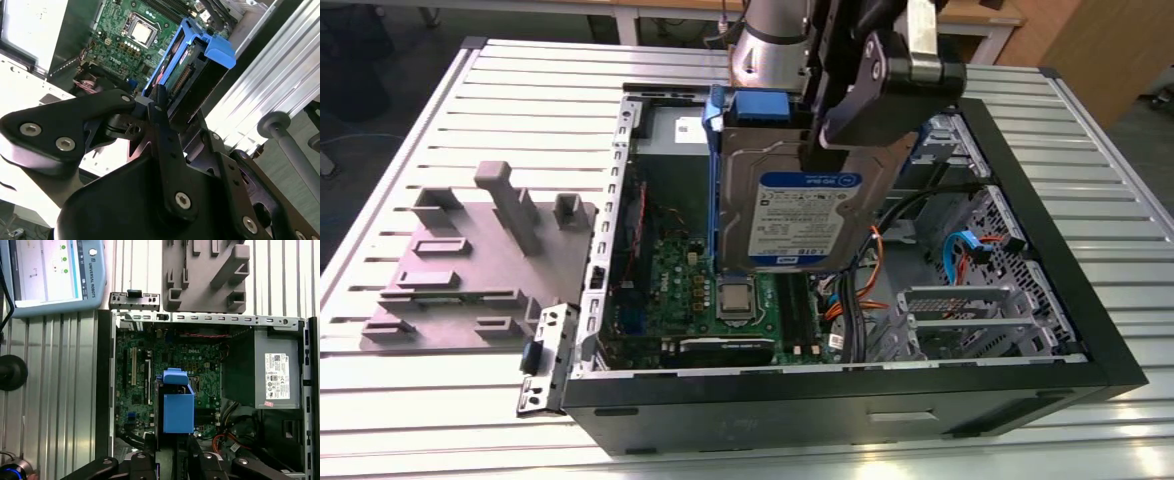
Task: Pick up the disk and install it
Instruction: 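Pick up the disk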
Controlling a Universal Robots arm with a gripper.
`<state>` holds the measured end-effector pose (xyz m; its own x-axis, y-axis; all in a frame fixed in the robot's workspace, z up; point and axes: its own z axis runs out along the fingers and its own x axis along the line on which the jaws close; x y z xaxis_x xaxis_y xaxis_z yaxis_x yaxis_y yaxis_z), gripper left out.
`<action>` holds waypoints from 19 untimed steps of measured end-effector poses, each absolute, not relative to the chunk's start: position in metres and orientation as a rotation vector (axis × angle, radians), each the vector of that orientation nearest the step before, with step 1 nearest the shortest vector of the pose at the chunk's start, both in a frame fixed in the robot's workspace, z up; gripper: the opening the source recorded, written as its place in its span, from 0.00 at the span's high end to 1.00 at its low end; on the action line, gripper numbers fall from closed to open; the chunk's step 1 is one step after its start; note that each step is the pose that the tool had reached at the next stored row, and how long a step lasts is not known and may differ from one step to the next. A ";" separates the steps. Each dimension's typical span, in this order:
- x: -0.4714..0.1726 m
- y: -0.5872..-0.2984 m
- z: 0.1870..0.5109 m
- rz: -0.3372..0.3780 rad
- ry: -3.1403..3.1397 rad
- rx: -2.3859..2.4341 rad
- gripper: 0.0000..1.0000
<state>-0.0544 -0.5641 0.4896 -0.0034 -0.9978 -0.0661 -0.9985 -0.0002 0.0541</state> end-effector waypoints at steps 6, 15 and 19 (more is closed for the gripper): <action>-0.044 -0.569 0.489 0.136 2.217 -2.211 0.65; -0.015 -0.573 0.489 0.143 2.221 -2.214 0.65; 0.000 -0.575 0.489 0.147 2.222 -2.215 0.65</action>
